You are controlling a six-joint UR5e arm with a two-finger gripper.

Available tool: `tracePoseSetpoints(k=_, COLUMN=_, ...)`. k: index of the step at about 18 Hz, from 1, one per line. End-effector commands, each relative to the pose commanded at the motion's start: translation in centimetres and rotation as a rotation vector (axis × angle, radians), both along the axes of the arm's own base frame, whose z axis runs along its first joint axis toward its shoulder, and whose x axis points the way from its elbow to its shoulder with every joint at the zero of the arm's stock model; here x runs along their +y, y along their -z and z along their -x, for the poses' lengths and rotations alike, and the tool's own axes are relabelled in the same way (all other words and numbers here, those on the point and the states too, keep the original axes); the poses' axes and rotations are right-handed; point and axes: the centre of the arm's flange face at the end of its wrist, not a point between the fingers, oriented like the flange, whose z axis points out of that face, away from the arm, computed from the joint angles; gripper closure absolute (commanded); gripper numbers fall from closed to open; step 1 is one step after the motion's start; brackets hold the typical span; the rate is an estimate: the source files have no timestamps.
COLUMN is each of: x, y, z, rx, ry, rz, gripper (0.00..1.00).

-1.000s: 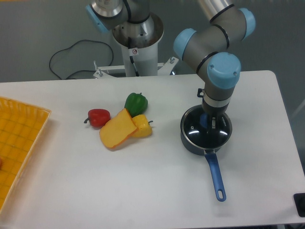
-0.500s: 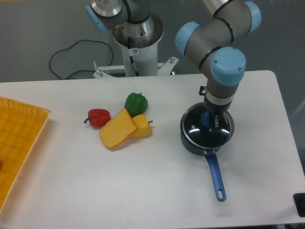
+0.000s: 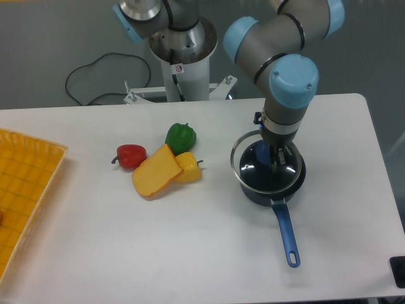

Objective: Open the lid
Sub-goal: 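Lift the glass lid by its knob and move it off the saucepan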

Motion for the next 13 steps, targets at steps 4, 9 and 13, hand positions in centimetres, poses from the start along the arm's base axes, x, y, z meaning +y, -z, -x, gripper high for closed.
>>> tracePoseSetpoints(k=4, x=1.5, y=-1.5, z=-3.4, rx=-0.012, ry=-0.077, rz=-0.009, gripper=0.58)
tracePoseSetpoints(k=9, x=4.2, y=-1.5, z=-6.3, rx=-0.044, ry=-0.147, rz=-0.056, gripper=0.58)
tracePoseSetpoints(k=13, x=4.5, y=-1.5, z=-6.2, rx=-0.045, ry=-0.190, rz=-0.059, gripper=0.58)
